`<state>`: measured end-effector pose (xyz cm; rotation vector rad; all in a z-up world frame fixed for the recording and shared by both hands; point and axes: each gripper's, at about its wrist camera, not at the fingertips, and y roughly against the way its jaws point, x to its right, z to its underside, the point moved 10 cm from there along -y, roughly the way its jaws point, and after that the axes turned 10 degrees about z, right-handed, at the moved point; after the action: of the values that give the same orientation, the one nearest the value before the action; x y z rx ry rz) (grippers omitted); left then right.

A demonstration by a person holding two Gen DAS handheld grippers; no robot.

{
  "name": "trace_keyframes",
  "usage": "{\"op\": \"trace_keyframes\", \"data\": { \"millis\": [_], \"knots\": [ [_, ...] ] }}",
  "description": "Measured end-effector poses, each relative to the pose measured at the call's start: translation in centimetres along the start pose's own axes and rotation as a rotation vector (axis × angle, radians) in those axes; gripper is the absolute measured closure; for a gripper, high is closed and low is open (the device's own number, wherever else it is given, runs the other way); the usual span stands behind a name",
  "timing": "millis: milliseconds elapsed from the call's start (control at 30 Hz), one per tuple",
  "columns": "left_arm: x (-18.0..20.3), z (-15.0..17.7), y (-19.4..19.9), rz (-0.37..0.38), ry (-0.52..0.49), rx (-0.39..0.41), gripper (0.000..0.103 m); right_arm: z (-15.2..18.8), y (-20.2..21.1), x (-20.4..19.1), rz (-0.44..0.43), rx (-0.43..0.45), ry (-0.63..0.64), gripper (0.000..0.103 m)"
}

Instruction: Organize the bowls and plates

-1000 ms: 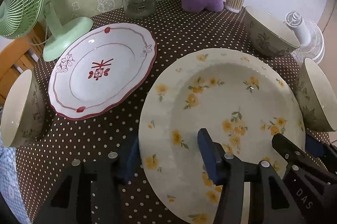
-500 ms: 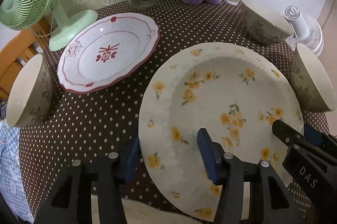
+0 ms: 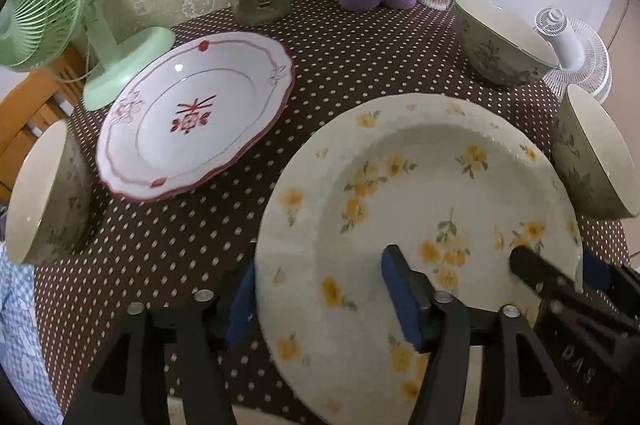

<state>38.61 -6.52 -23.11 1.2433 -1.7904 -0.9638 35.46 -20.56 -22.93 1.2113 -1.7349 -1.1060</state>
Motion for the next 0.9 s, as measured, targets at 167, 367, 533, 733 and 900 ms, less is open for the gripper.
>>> {"op": "trace_keyframes", "data": {
  "millis": [167,367,533,733,900],
  "knots": [
    [0.0,-0.3,-0.4,0.011,0.010,0.010,0.033,-0.1,-0.3,-0.5,-0.008,-0.013,0.003,0.039],
    [-0.1,-0.6,0.1,0.014,0.028,0.009,0.041,0.0,-0.4,0.0,-0.017,-0.039,-0.039,0.042],
    [0.0,-1.5,1.2,0.015,0.042,0.040,0.041,-0.5,0.2,0.2,-0.025,-0.025,-0.042,0.042],
    [0.3,-2.4,2.6,0.002,0.021,0.083,0.041,-0.8,0.9,0.3,-0.036,-0.025,-0.053,0.042],
    [-0.1,-2.1,3.1,0.003,0.035,0.080,0.041,-0.7,1.6,0.1,-0.044,-0.025,-0.051,0.043]
  ]
}}
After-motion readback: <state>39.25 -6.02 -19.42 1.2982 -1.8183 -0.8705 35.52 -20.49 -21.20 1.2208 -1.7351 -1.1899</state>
